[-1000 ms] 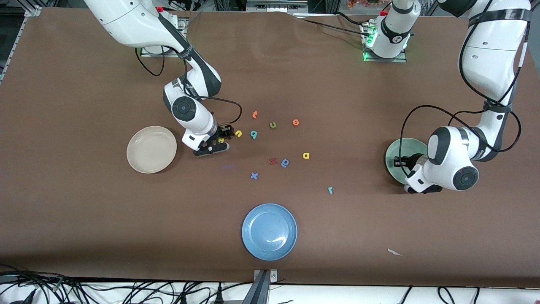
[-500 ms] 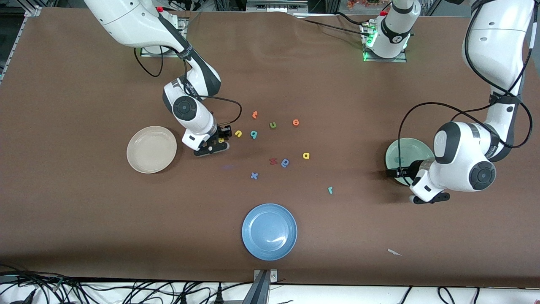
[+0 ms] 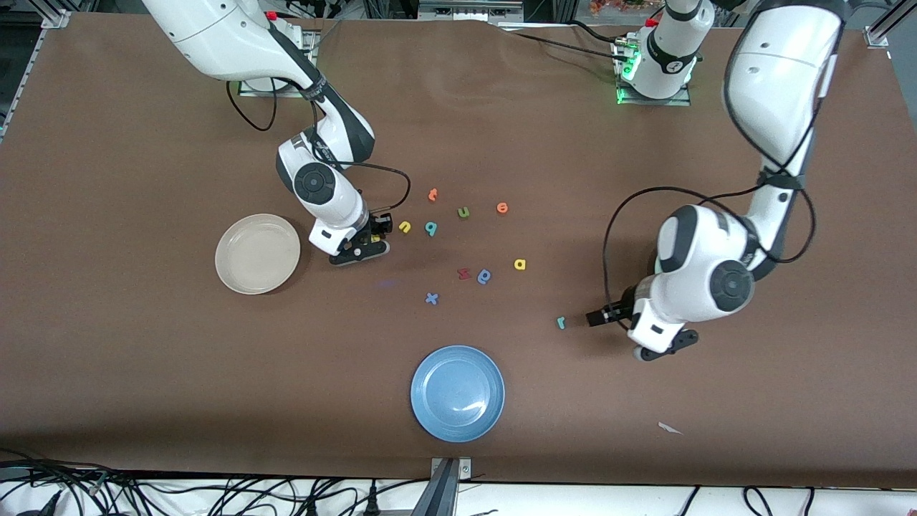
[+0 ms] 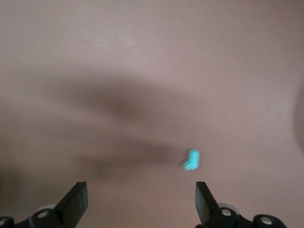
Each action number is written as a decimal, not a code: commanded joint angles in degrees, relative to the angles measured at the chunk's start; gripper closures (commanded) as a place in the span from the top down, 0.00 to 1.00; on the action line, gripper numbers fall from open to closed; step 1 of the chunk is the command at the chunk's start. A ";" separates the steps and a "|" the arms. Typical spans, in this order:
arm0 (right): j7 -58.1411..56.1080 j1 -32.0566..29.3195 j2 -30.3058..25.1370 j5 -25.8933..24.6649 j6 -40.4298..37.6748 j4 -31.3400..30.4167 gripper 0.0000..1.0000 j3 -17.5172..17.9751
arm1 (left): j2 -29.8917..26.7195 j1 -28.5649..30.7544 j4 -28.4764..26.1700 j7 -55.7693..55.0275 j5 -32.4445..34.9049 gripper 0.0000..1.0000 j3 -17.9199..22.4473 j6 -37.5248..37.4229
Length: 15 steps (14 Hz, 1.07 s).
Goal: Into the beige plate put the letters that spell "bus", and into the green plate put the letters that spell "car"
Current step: 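Grasp the yellow 2 with the right gripper while the left grasps the j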
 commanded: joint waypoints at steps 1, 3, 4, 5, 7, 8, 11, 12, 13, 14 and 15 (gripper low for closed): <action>1.36 0.26 0.25 -1.19 1.47 -0.83 0.49 0.15 | 3.40 -2.42 2.52 -4.85 -1.22 1.00 0.58 5.42; 1.36 0.27 0.25 -1.27 1.47 -0.83 0.47 0.15 | 4.72 -4.18 3.92 -7.23 -0.69 0.82 1.11 5.70; 1.36 0.27 0.25 -1.27 1.47 -0.83 0.47 0.15 | 5.25 -4.71 4.02 -8.29 -0.69 0.72 1.37 5.79; 1.36 0.18 0.25 -1.27 1.47 -0.83 0.46 0.15 | 5.51 -5.58 4.45 -8.56 -0.69 0.65 1.90 5.79; 1.36 0.27 0.25 -1.27 1.38 -0.83 0.43 0.15 | 6.30 -9.17 4.89 -8.65 -0.60 0.64 5.31 5.79; 1.36 0.18 0.25 -1.27 1.47 -0.83 0.42 0.15 | 6.92 -12.24 5.07 -8.65 -0.60 0.64 8.46 5.79; 1.36 0.26 0.25 -1.27 1.38 -0.83 0.35 0.15 | 7.80 -16.75 5.16 -8.56 -0.60 0.65 13.24 5.79; 1.36 0.27 0.16 -1.27 1.38 -0.83 0.35 0.15 | 7.89 -16.76 5.16 -8.56 -0.60 0.64 13.33 5.79; 1.36 0.18 0.16 -1.27 1.38 -0.83 0.32 0.15 | 7.89 -17.10 5.25 -8.47 -0.60 0.64 13.33 5.79; 1.36 0.18 0.16 -1.27 1.38 -0.83 0.30 0.15 | 7.89 -17.28 5.33 -8.56 -0.60 0.64 13.33 5.88; 1.27 0.18 0.16 -1.27 1.29 -0.83 0.28 0.06 | 8.24 -17.46 5.34 -8.56 -0.60 0.64 13.33 5.97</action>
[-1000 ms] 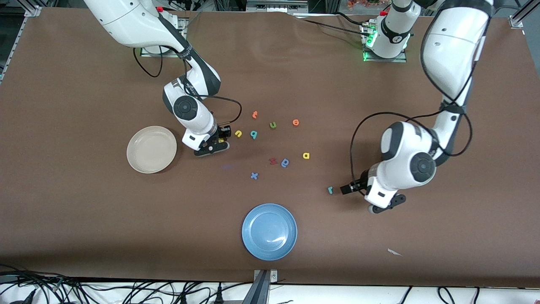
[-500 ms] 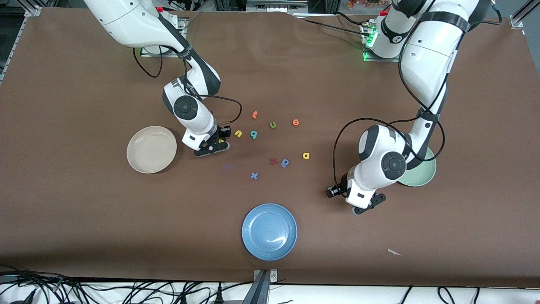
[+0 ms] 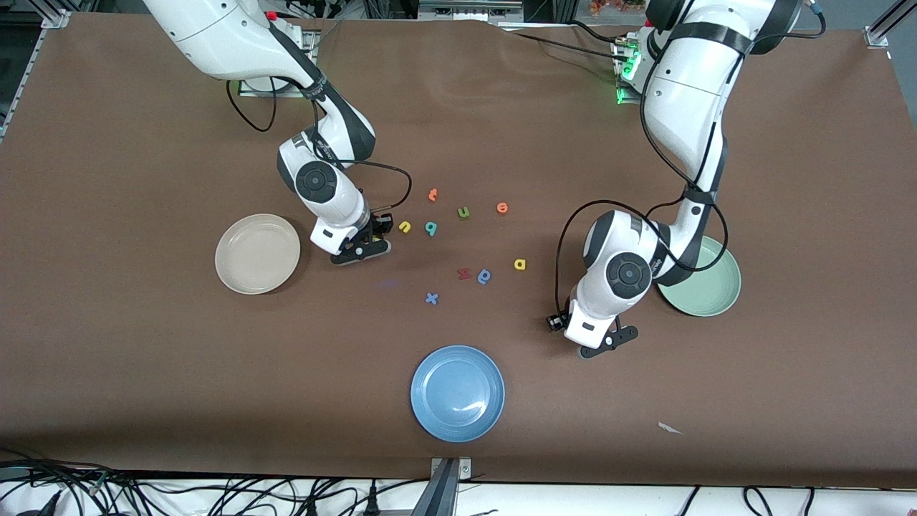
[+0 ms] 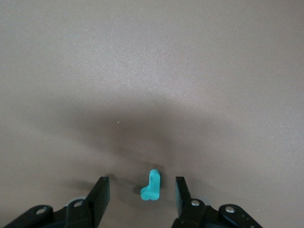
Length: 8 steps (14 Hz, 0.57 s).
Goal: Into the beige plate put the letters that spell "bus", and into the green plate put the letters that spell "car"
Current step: 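Drop the 2 on the white plate while the left gripper drops the j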
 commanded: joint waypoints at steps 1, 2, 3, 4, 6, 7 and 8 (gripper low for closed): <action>1.08 0.10 0.06 -1.10 0.86 -0.82 0.24 -0.16 | 1.78 -1.12 1.89 -0.17 -0.60 0.63 1.28 -0.06; 0.74 0.10 -0.47 -1.10 0.51 -0.82 0.24 -0.16 | 2.13 -1.12 1.89 -0.17 0.27 0.61 1.37 -0.06; 0.47 0.01 -1.60 -1.19 -0.45 -0.91 0.22 -0.33 | 2.22 -1.12 2.07 -0.26 1.93 0.61 1.29 -0.06; 0.29 -0.07 -3.27 -1.28 -2.90 -0.91 0.22 -0.59 | 2.31 -1.12 2.76 -0.35 2.64 0.61 1.20 -0.06; -1.01 -0.77 -7.66 -1.10 -9.04 -0.82 0.22 -0.77 | 2.49 -1.12 3.12 -0.35 2.57 0.55 1.20 -0.06; -2.77 -1.73 -9.59 -0.93 -11.77 -0.82 0.22 -0.77 | 2.49 -1.21 3.12 -0.35 2.56 0.51 1.20 -0.06; -5.05 -2.88 -11.27 -0.84 -14.41 -0.82 0.22 -0.77 | 2.49 -1.21 3.21 -0.35 2.56 0.47 1.20 -0.06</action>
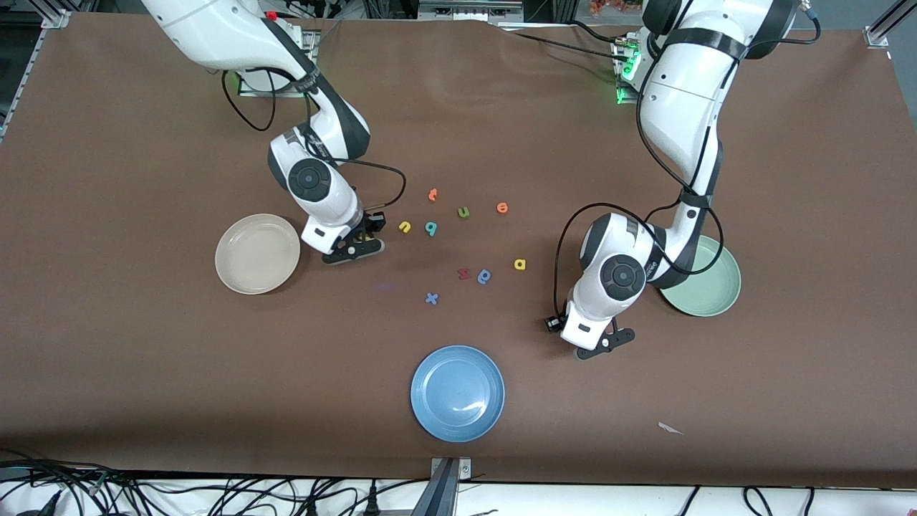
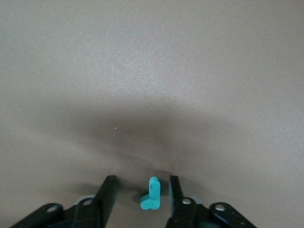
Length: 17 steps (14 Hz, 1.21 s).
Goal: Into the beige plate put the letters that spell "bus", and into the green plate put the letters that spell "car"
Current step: 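Drop the 2 on the white plate while the left gripper drops the j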
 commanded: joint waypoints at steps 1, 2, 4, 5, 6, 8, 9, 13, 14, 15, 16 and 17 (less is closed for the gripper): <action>-6.86 -3.61 -7.28 -0.15 -7.77 -1.29 0.22 0.15 | 1.09 -0.89 1.90 -0.37 1.29 0.45 0.97 -0.13; -10.99 -5.63 -8.77 -0.06 -10.06 -1.29 0.22 0.15 | 1.09 -0.98 1.90 -0.37 1.38 0.42 0.97 -0.13; -18.99 -10.63 -10.89 0.12 -12.89 -1.81 0.22 0.15 | 1.00 -0.98 1.90 -0.37 1.38 0.35 0.97 -0.13; -21.98 -12.75 -11.77 0.21 -12.98 -2.51 0.22 0.15 | 1.08 -0.98 1.90 -0.29 1.38 0.31 0.97 -0.13; -24.97 -14.33 -12.21 0.21 -13.07 -3.22 0.22 0.15 | 1.00 -0.98 1.90 -0.20 1.46 0.24 0.97 -0.22; -30.51 -17.76 -12.13 0.12 -12.29 -4.45 0.22 0.15 | 1.00 -0.98 1.90 -0.02 1.46 0.15 0.97 -0.22; -32.63 -18.91 -11.61 0.12 -11.85 -4.45 0.22 0.15 | 1.00 -0.98 1.90 -0.02 1.46 0.08 0.97 -0.22; -37.39 -22.08 -9.85 -0.15 -7.63 -6.38 0.28 0.06 | 0.82 -0.89 1.90 0.24 1.46 0.00 1.06 -0.22; -37.74 -22.43 -9.76 -0.23 -7.19 -6.74 0.30 -0.02 | 0.65 -0.72 1.90 0.42 1.46 0.00 1.06 -0.22; -37.92 -22.52 -9.58 -0.23 -7.10 -6.74 0.31 -0.02 | 0.38 -0.54 1.90 0.68 1.46 0.00 1.14 -0.57; -37.92 -22.61 -9.41 -0.23 -6.92 -6.74 0.35 -0.02 | -0.66 -0.19 1.90 1.90 1.46 0.00 1.14 -1.27; -37.92 -22.70 -9.23 -0.23 -6.92 -6.74 0.39 -0.02 | -2.15 0.25 1.90 2.96 1.64 0.00 1.14 -2.58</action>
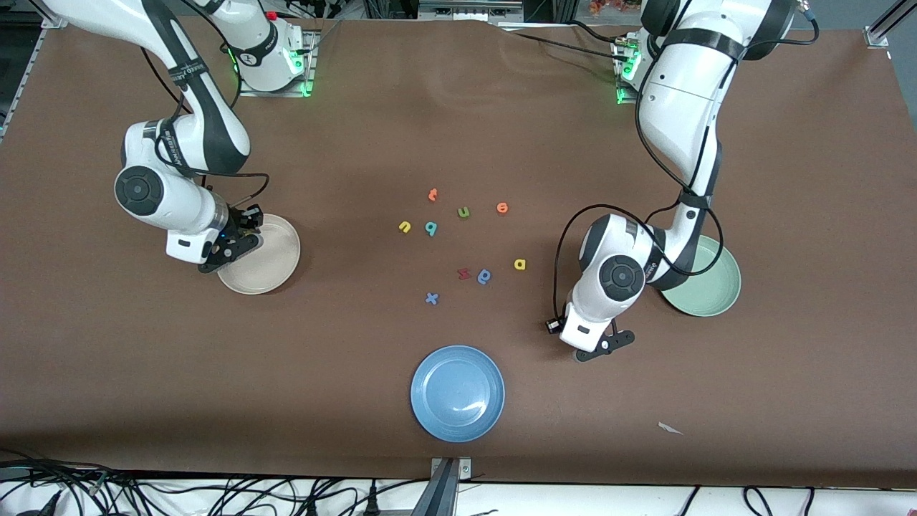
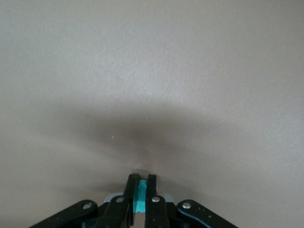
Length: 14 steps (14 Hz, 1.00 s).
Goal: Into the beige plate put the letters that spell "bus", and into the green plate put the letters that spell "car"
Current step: 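Drop the 2 on the white plate while the left gripper drops the j, then grasp the yellow u with the right gripper while the left grasps the a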
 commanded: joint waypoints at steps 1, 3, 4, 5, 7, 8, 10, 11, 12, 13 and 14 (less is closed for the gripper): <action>-1.01 -0.92 -0.19 -0.25 0.97 -0.62 0.43 0.67 | -3.93 1.54 0.56 3.82 1.59 0.00 0.37 -5.03; -0.40 -0.92 -0.19 -0.16 0.97 -0.62 0.49 0.67 | -7.62 3.38 0.56 9.69 1.07 0.00 0.20 -12.92; 0.13 -0.83 -0.19 0.10 0.97 -0.62 0.49 0.75 | -9.03 4.87 0.47 13.90 0.89 0.00 0.11 -17.93; 1.79 -0.83 -0.27 0.19 0.88 -0.53 0.49 0.75 | -10.70 6.28 0.21 18.47 0.62 0.00 0.11 -22.85; 7.05 -0.48 -0.36 0.19 0.53 -0.35 0.49 1.89 | -14.30 10.58 -0.67 27.70 0.53 0.00 0.11 -31.91; 9.86 -0.39 -0.45 0.19 0.45 -0.26 0.51 3.46 | -15.36 12.77 -0.93 31.92 0.53 0.00 0.11 -35.69; 16.36 0.83 -0.36 0.19 0.44 -0.09 0.53 5.67 | -17.65 16.91 -4.25 39.49 0.62 0.00 0.11 -38.36; 19.53 2.06 -0.45 0.19 0.71 -0.09 0.53 6.46 | -18.35 18.93 -6.19 42.22 1.14 0.00 0.11 -38.37; 23.48 3.72 -0.36 0.28 0.88 0.09 0.53 6.82 | -18.53 20.52 -8.04 44.68 1.32 0.00 0.20 -38.37; 27.43 6.00 -0.10 1.15 1.06 0.70 0.53 6.82 | -18.36 21.75 -9.71 46.62 2.02 0.00 0.20 -37.85; 30.69 8.29 0.42 2.03 1.06 1.75 0.53 6.82 | -18.27 23.07 -11.55 47.86 3.94 0.00 0.20 -36.88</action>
